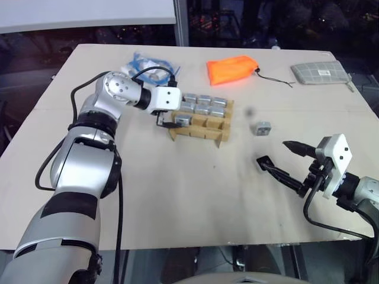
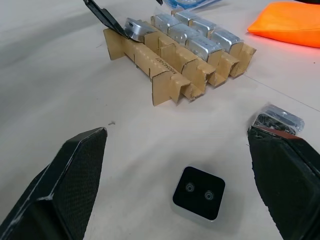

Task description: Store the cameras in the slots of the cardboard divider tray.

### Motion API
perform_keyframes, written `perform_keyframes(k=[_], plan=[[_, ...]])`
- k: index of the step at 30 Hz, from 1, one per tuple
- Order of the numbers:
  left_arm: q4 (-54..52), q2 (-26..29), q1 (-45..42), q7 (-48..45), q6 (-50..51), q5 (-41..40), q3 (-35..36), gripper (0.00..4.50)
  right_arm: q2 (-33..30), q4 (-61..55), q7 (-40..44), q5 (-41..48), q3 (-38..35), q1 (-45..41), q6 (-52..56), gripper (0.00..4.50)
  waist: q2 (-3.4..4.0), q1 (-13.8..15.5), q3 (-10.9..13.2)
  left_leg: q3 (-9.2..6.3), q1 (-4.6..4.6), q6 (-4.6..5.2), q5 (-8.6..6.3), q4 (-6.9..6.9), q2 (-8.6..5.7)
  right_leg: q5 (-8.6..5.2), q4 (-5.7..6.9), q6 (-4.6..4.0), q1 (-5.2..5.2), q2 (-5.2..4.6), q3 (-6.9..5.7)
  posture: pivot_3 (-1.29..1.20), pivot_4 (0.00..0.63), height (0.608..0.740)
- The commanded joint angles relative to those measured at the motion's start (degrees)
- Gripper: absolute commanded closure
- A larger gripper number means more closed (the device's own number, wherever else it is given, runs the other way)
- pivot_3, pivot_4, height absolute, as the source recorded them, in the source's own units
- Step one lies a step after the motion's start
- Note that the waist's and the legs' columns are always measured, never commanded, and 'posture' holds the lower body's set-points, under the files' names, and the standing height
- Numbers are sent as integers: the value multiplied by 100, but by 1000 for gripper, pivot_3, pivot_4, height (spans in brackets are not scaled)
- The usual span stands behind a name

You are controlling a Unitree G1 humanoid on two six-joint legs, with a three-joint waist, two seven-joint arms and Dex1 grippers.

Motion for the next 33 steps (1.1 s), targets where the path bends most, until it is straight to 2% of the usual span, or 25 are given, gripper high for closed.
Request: perform_keyframes(k=[1, 2, 3, 9, 11, 21, 29, 33], plan=[[-78, -3, 24, 40, -90, -17, 72, 420, -59, -87, 30, 70, -114, -81, -31, 0, 0, 0, 0, 0, 0, 0, 0, 1, 0, 0, 1, 0, 0, 0, 0, 0, 150, 740], [-89, -17, 35, 24, -95, -34, 79, 420, -62, -81, 38, 72, -113, -87, -32, 0, 0, 0, 0, 0, 0, 0, 0, 1, 0, 0, 1, 0, 0, 0, 0, 0, 150, 740], [-99, -26, 45, 12, -100, -46, 84, 671, -64, -79, 43, 75, -111, -92, -32, 0, 0, 1, 0, 1, 0, 0, 0, 1, 0, 0, 1, 0, 0, 0, 0, 0, 150, 740], [-132, -48, 100, -88, -104, -85, 117, 3232, -63, -94, 34, 102, -119, -107, -13, 0, -1, 43, -4, -4, 4, 1, 0, 9, -1, 0, 11, 0, 6, -3, -4, 0, 150, 740], [-141, -47, 95, -80, -94, -94, 135, 3722, -68, -96, 34, 114, -128, -102, -11, 0, -1, 46, -5, -5, 18, 2, -1, 9, -4, 0, 12, 0, 19, -7, -6, 0, 150, 740], [-145, -104, -49, -294, 149, -320, 327, 3731, -78, -24, 49, 114, -76, -194, -26, 0, -1, 46, -4, -3, 16, 2, -1, 10, -5, 1, 13, 1, 18, -7, -5, 0, 150, 740], [25, -125, -378, -1438, 941, -526, 483, 3731, -84, 17, 80, 96, -18, -276, -15, 0, -2, 29, -3, -6, -1, 1, 0, 11, -5, 1, 7, 1, 8, -6, -9, 0, 150, 740], [153, -168, -577, -1544, 1129, -416, 457, 3731, -75, -4, 74, 84, -11, -258, -19, 0, -2, 7, -3, -6, -4, 1, 0, 9, -5, 0, 1, 2, 6, -5, -10, 0, 150, 740]])
